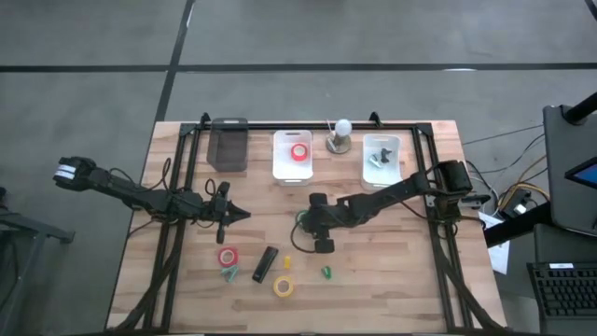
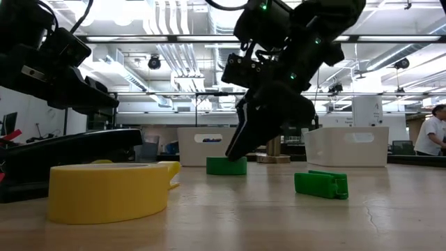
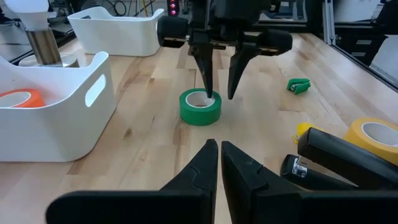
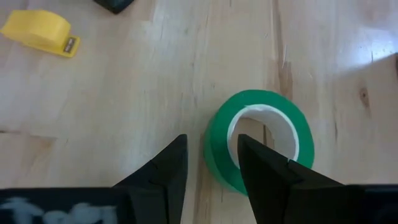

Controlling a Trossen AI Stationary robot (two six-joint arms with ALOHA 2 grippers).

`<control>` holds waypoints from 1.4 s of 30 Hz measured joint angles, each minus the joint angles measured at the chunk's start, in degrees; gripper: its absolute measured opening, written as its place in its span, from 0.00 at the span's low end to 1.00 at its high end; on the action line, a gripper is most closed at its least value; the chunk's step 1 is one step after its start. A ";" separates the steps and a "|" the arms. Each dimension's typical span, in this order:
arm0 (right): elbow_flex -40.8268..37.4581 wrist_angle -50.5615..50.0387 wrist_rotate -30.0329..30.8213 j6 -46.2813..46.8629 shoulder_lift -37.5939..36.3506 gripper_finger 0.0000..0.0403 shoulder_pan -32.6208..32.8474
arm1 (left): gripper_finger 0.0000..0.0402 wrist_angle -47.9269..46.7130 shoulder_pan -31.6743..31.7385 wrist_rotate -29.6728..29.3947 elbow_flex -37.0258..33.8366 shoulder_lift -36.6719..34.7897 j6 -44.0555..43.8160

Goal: Pick and place Stapler, Stapler remover, tape
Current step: Put the green tape into the left white bin

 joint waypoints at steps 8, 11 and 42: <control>-0.76 1.13 -0.19 0.22 0.00 0.30 0.00 | 0.06 0.02 0.00 0.00 0.00 0.00 0.00; -0.76 1.13 -1.04 0.78 0.00 0.29 -0.02 | 0.06 0.00 0.00 0.00 0.01 0.00 0.00; 16.99 -12.37 0.09 -8.33 0.66 0.13 -3.36 | 0.06 -0.94 0.00 0.00 0.00 0.00 0.00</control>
